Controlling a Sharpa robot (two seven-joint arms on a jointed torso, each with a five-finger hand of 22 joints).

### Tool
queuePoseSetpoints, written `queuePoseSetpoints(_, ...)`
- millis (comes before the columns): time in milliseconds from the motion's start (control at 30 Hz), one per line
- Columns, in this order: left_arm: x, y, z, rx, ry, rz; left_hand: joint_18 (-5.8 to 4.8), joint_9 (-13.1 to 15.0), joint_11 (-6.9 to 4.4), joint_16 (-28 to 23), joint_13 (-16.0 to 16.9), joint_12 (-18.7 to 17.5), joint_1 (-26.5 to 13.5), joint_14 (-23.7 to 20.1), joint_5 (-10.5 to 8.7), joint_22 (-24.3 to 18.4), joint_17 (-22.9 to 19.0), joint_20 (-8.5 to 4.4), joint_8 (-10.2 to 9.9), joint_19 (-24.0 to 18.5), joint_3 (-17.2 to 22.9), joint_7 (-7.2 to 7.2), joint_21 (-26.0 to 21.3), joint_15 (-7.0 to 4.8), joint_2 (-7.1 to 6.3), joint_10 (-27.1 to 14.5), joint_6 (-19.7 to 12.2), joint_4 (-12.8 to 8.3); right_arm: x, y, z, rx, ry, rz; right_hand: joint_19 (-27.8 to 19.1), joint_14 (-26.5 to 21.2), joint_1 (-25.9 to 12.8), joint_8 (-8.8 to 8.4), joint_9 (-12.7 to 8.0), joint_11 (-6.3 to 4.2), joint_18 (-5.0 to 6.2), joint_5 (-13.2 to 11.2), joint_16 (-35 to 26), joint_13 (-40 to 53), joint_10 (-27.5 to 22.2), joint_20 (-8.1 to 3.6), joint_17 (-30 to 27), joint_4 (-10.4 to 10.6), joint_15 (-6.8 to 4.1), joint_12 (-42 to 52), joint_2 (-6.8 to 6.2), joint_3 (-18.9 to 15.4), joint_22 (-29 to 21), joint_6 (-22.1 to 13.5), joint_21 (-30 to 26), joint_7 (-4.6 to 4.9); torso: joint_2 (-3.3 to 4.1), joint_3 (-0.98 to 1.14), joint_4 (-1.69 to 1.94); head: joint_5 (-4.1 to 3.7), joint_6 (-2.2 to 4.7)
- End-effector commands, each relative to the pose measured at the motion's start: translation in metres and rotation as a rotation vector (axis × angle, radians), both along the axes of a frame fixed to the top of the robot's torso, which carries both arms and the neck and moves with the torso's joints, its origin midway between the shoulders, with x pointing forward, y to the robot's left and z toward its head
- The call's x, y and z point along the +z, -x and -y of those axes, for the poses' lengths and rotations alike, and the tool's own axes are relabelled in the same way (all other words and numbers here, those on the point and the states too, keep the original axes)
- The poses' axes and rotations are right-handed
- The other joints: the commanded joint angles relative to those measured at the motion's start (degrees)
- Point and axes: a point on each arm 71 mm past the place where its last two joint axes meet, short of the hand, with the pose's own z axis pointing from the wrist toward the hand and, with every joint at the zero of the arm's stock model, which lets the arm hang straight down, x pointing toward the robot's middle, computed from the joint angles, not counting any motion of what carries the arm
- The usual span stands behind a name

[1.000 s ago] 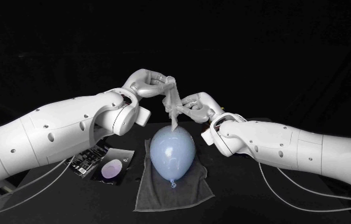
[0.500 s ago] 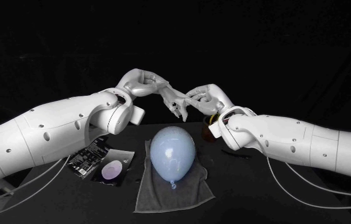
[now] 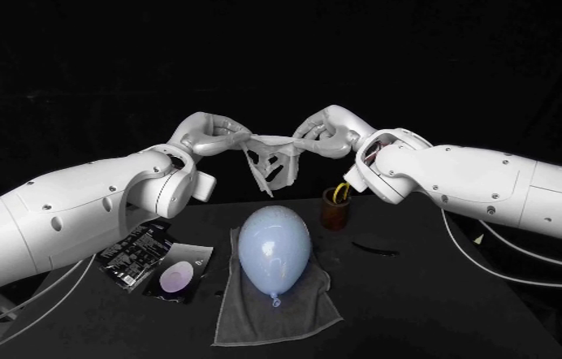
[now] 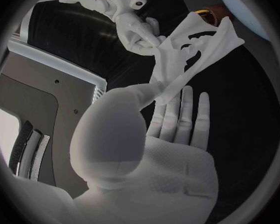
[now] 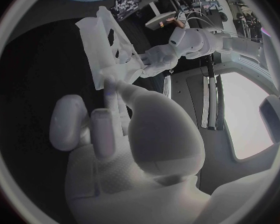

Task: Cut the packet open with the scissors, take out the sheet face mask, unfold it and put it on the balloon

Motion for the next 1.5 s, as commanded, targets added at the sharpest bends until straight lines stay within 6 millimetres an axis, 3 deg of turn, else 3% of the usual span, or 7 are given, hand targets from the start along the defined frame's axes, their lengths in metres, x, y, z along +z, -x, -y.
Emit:
queuePoseSetpoints(33,0.002,0.000,-0.002,-0.022,0.025,0.013,-0.76,0.64,0.04,0.63,0.24,0.56,-0.52,-0.90,0.18,-0.06,0.19,0.00,0.21,-0.59,-0.08,0.06,-0.32,0.09,0.19,-0.66,-0.12,-0.42,-0.002,0.001,-0.006,0.070,0.305,-0.063,0.65,2.50,-0.73,0.33,0.04,-0.14,-0.95,0.30,0.28,0.10,0.11,-0.01,0.31,-0.03,-0.54,-0.06,-0.10,0.43,9.97,-0.31,0.99,-0.04,0.03,-0.01,0.00,-0.06,0.37)
queuePoseSetpoints(533,0.000,0.000,-0.009,-0.015,0.064,-0.017,-0.41,1.39,-0.43,5.47,2.38,4.26,-1.75,-2.58,0.15,0.41,1.83,-0.10,1.17,0.29,-3.25,-0.19,0.14,-0.32,1.26,-1.47,-0.29,-0.95,0.033,-0.005,-0.013,0.003,0.632,0.049,1.00,2.74,-1.79,1.12,0.45,-0.29,-1.10,0.29,0.45,0.34,0.56,-0.11,0.62,0.09,-0.68,0.14,-0.41,1.03,10.16,-0.46,1.94,-0.24,0.13,-0.04,0.01,0.31,0.93)
queuePoseSetpoints(667,0.000,0.001,-0.009,-0.020,0.065,-0.025,-0.19,1.56,-0.61,6.68,3.07,5.42,-1.88,-2.90,0.16,0.48,2.22,-0.10,1.38,0.65,-3.84,-0.32,0.36,-0.49,1.44,-1.75,-0.29,-1.05,0.037,-0.003,-0.019,0.008,0.679,0.092,0.95,2.82,-3.53,2.57,1.02,-1.36,-1.05,0.31,0.55,2.99,2.63,-0.65,0.83,0.65,-1.46,3.70,-0.79,0.82,10.14,-0.26,2.02,-1.19,0.14,-0.01,0.06,0.49,0.87)
queuePoseSetpoints(767,-0.001,0.001,-0.009,-0.023,0.063,-0.029,-0.07,1.68,-0.69,7.32,3.44,6.06,-2.08,-3.07,0.15,0.51,2.42,-0.11,1.55,0.86,-4.28,-0.44,0.49,-0.57,1.48,-1.88,-0.25,-1.00,0.039,-0.001,-0.023,0.014,0.679,0.122,1.00,2.91,-3.55,3.29,1.19,-2.02,-1.10,0.32,0.67,6.69,3.01,-1.22,1.10,0.14,-2.09,8.50,-1.07,0.94,10.19,-0.53,2.33,-1.71,0.17,0.00,0.09,0.49,0.94)
queuePoseSetpoints(933,-0.002,0.001,-0.009,-0.030,0.042,-0.036,0.38,1.83,-0.86,8.97,4.26,7.42,-1.91,-3.21,0.17,0.74,2.89,-0.14,1.68,1.87,-4.82,-0.47,1.12,-0.84,1.72,-2.46,-0.47,-1.20,0.044,0.001,-0.024,0.014,0.648,0.170,1.09,3.01,-4.28,5.34,1.53,-2.20,-1.19,0.33,0.72,15.92,-3.39,-1.61,1.11,0.03,-2.43,18.42,-1.10,3.13,10.24,-1.33,2.73,-2.02,0.13,-0.02,0.06,0.63,0.93)
queuePoseSetpoints(1267,-0.004,0.010,-0.006,-0.134,-0.022,-0.057,2.48,1.97,-1.41,14.22,5.46,9.70,-1.37,0.29,0.16,2.35,4.37,-0.68,1.59,7.09,-6.12,-0.75,4.79,-2.15,2.49,-3.18,-0.81,-1.61,0.052,0.012,-0.019,0.014,0.503,0.209,1.54,3.23,-4.43,6.51,1.80,-2.43,-1.40,0.30,0.90,18.49,-4.67,-1.76,1.61,-0.03,-2.53,21.17,-1.49,4.17,10.53,-1.55,3.95,-2.05,0.04,0.00,0.05,0.45,0.68)
queuePoseSetpoints(1500,-0.002,0.024,-0.003,-0.222,-0.009,-0.066,2.61,1.92,-1.98,16.36,5.57,10.33,-1.18,3.37,0.16,3.85,4.68,-1.93,1.07,9.95,-7.44,-1.09,7.71,-3.24,3.08,-2.42,-0.81,-1.63,0.054,0.029,-0.019,0.064,0.446,0.192,1.59,3.29,-4.39,6.80,1.87,-2.47,-1.40,0.30,0.94,19.01,-4.96,-1.80,1.71,-0.11,-2.56,21.71,-1.62,4.48,10.54,-1.65,4.02,-2.07,-0.16,0.06,0.13,0.40,0.33)
